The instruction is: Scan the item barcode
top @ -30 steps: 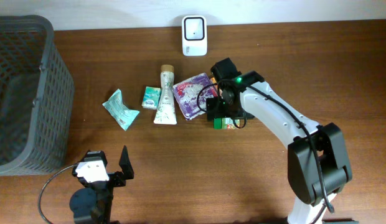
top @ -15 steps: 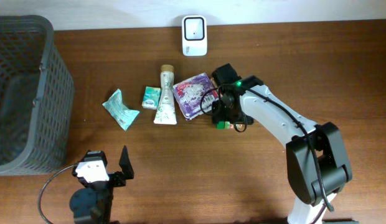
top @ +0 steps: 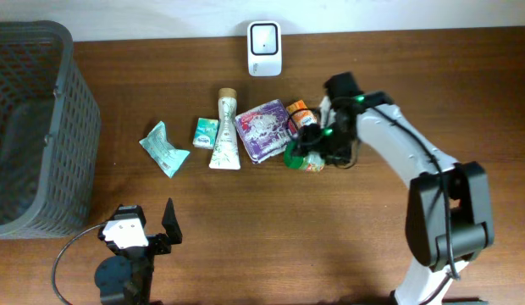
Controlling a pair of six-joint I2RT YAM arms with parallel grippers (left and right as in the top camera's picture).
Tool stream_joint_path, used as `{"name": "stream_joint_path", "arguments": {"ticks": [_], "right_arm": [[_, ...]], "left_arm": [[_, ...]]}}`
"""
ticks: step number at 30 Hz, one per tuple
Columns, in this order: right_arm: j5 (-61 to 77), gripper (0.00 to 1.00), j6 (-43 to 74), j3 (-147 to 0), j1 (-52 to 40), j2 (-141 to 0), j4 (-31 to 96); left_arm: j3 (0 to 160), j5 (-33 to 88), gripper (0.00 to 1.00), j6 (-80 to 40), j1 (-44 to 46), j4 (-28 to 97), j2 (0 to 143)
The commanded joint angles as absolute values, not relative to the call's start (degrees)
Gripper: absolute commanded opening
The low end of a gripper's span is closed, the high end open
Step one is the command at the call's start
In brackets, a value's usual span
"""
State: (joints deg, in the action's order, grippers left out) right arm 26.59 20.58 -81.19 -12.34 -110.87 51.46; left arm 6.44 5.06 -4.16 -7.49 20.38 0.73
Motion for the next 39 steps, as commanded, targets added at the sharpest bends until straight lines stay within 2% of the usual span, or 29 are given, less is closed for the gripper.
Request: {"name": "stream_joint_path", "arguments": {"ticks": [1, 4, 7, 12, 16, 18, 20, 22, 28, 33, 36, 39], "right_arm": [[46.0, 0.75, 12.3, -81.1, -6.8, -111.0, 51.5], [46.4, 0.79, 11.9, -79.6, -4.2, -111.0, 51.5], [46.7, 0.79, 11.1, -76.0, -3.2, -111.0, 49.8], [53.8, 0.79, 12.1, -66.9, -2.1, -111.0, 39.3], [48.8, 0.80, 15.0, -65.8, -0.1, -111.0, 39.4], [44.2, 0.87, 15.9, -65.9, 1.5, -111.0, 40.5], [41.1, 0.95, 15.9, -66.9, 3.2, -110.9, 42.5], [39.5, 0.99, 14.8, -69.1, 4.6, -110.9, 45.6], [22.8, 0.99, 10.7, -86.3, 5.5, -110.0, 66.0], [21.7, 0.99, 4.0, -97.8, 0.1, -109.7, 78.8], [21.3, 0.99, 3.4, -99.2, -5.2, -109.6, 80.9], [14.8, 0.99, 5.6, -98.2, -10.8, -109.7, 81.3]], "left_arm": [[6.3, 4.7, 0.99, -4.7, -7.7, 20.7, 0.4], [6.3, 4.7, 0.99, -4.7, -7.7, 20.7, 0.4], [6.3, 4.7, 0.99, -4.7, -7.7, 20.7, 0.4], [6.3, 4.7, 0.99, -4.7, -7.7, 20.7, 0.4], [6.3, 4.7, 0.99, -4.7, -7.7, 20.7, 0.4], [6.3, 4.7, 0.99, -4.7, -7.7, 20.7, 0.4], [6.3, 4.7, 0.99, -4.7, -7.7, 20.7, 0.4], [6.3, 4.7, 0.99, -4.7, -7.7, 20.7, 0.4], [6.3, 4.7, 0.99, -4.7, -7.7, 20.7, 0.4], [6.3, 4.7, 0.99, -4.7, -7.7, 20.7, 0.4], [6.3, 4.7, 0.99, -4.7, -7.7, 20.7, 0.4], [6.3, 4.7, 0.99, -4.7, -7.7, 20.7, 0.4]]}}
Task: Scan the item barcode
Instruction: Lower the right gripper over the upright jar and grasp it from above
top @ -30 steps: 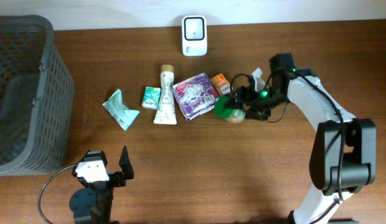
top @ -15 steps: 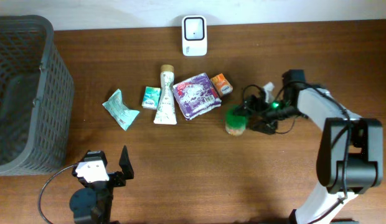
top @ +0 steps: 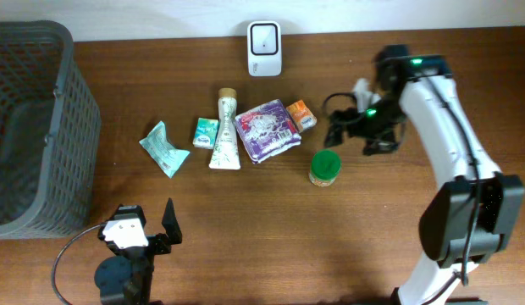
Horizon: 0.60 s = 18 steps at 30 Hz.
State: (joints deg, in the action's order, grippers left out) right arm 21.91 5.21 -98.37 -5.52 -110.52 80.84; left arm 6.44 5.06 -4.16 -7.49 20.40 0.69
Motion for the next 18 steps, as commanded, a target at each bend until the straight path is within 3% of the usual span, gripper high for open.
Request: {"name": "stream_joint_path", "arguments": {"ticks": [1, 2, 4, 13, 18], "right_arm": [[11.1, 0.99, 8.3, -97.8, -12.2, -109.8, 81.4], [2.2, 0.99, 15.0, -96.6, -15.4, -109.8, 81.4], [-2.3, 0.99, 17.3, -95.4, -17.5, -109.8, 80.9], [0.6, 0.99, 19.0, -85.7, -20.6, -109.8, 66.4], [1.1, 0.99, 19.0, -84.5, -20.7, -109.8, 64.4]], "left_arm": [[6.3, 4.7, 0.99, -4.7, -7.7, 20.7, 0.4], [6.3, 4.7, 0.99, -4.7, -7.7, 20.7, 0.4], [6.3, 4.7, 0.99, -4.7, -7.7, 20.7, 0.4], [6.3, 4.7, 0.99, -4.7, -7.7, 20.7, 0.4], [6.3, 4.7, 0.99, -4.7, -7.7, 20.7, 0.4]]}}
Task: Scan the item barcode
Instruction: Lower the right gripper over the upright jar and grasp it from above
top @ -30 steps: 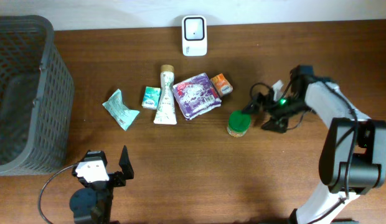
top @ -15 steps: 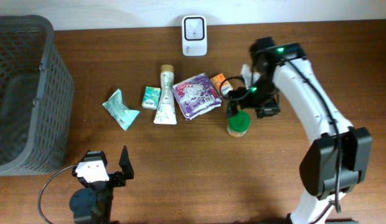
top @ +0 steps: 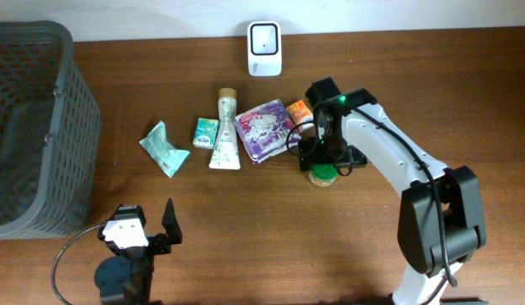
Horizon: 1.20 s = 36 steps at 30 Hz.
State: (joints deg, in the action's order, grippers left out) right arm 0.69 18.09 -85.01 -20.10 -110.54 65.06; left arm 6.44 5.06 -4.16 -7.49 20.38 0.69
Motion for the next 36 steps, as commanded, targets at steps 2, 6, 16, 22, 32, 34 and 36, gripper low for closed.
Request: {"name": "stream_joint_path", "arguments": {"ticks": [2, 6, 16, 22, 32, 34, 36], "right_arm": [[1.5, 0.99, 19.3, -84.5, -20.7, -109.8, 64.0], [5.5, 0.99, 20.5, -84.5, -20.7, -109.8, 62.7], [4.2, 0.99, 30.6, -84.4, -20.6, -110.0, 64.3], [4.7, 1.00, 41.3, -84.4, -20.6, -110.0, 65.6], [0.8, 0.86, 54.4, -84.1, -20.6, -110.0, 64.0], [0.8, 0.86, 55.0, -84.1, -20.6, -110.0, 63.2], [0.8, 0.86, 55.0, -84.1, -20.6, -110.0, 62.7]], "left_arm": [[6.3, 4.7, 0.99, -4.7, -7.7, 20.7, 0.4], [6.3, 4.7, 0.99, -4.7, -7.7, 20.7, 0.4], [6.3, 4.7, 0.99, -4.7, -7.7, 20.7, 0.4], [6.3, 4.7, 0.99, -4.7, -7.7, 20.7, 0.4], [6.3, 4.7, 0.99, -4.7, -7.7, 20.7, 0.4], [6.3, 4.7, 0.99, -4.7, -7.7, 20.7, 0.4], [6.3, 4.7, 0.99, -4.7, -7.7, 20.7, 0.4]]}}
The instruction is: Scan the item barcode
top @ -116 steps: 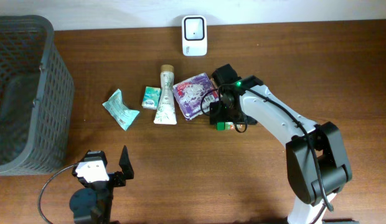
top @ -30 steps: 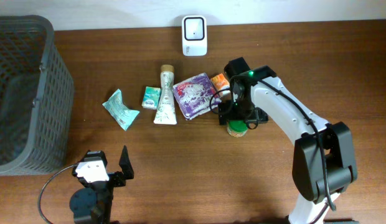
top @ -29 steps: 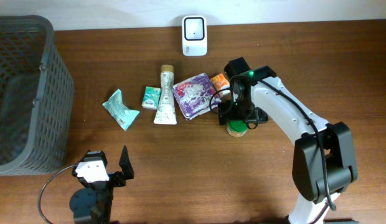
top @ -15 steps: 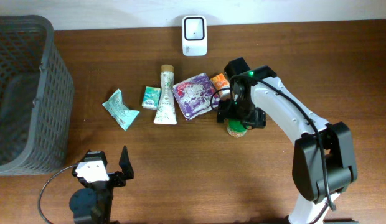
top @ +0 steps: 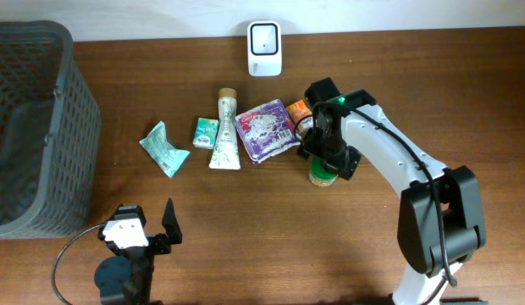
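Note:
A small jar with a green lid [top: 323,175] stands on the table right of the row of items. My right gripper [top: 324,159] points down right over it and hides most of the lid. Its fingers are hidden under the wrist, so open or shut does not show. The white barcode scanner [top: 264,36] stands at the back edge, well behind the jar. My left gripper [top: 150,219] rests open at the front left, holding nothing.
A row of items lies left of the jar: an orange box [top: 297,109], a purple packet [top: 265,129], a white tube [top: 223,130], a small green box [top: 205,133] and a teal pouch [top: 163,148]. A grey basket [top: 72,127] fills the left edge.
My right gripper still sits over the green-lidded jar, with the wrist shifted slightly toward it. The jar stands in the same spot. The left arm has not moved.
First my right gripper was at the green-lidded jar beside the purple packet and orange box. Then it was off to the right, and the jar stood alone a little nearer the front. After that it was back over the jar, and it remains there.

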Controlling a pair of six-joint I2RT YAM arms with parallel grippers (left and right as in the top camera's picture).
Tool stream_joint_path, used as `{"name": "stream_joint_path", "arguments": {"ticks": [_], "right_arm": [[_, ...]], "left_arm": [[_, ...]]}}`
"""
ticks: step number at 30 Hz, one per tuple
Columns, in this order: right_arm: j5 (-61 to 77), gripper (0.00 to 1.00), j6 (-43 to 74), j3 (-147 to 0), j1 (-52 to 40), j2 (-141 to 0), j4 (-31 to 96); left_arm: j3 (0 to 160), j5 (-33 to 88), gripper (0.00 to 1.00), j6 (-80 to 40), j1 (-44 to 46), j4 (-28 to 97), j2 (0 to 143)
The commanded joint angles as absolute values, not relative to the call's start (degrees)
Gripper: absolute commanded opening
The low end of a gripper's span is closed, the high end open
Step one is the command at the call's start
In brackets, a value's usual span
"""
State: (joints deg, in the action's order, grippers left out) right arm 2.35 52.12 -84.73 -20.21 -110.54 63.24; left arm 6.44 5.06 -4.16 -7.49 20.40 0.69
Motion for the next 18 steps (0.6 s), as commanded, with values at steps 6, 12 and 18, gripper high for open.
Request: {"name": "stream_joint_path", "arguments": {"ticks": [6, 12, 18], "right_arm": [[0.6, 0.84, 58.0, -83.1, -20.6, -110.1, 61.7], [0.1, 0.47, 52.2, -82.5, -20.6, -110.1, 61.4], [-3.7, 0.43, 26.5, -84.7, -20.4, -110.1, 59.7]], "left_arm": [[6.3, 4.7, 0.99, -4.7, -7.7, 20.7, 0.4], [6.3, 4.7, 0.99, -4.7, -7.7, 20.7, 0.4], [6.3, 4.7, 0.99, -4.7, -7.7, 20.7, 0.4]]}}
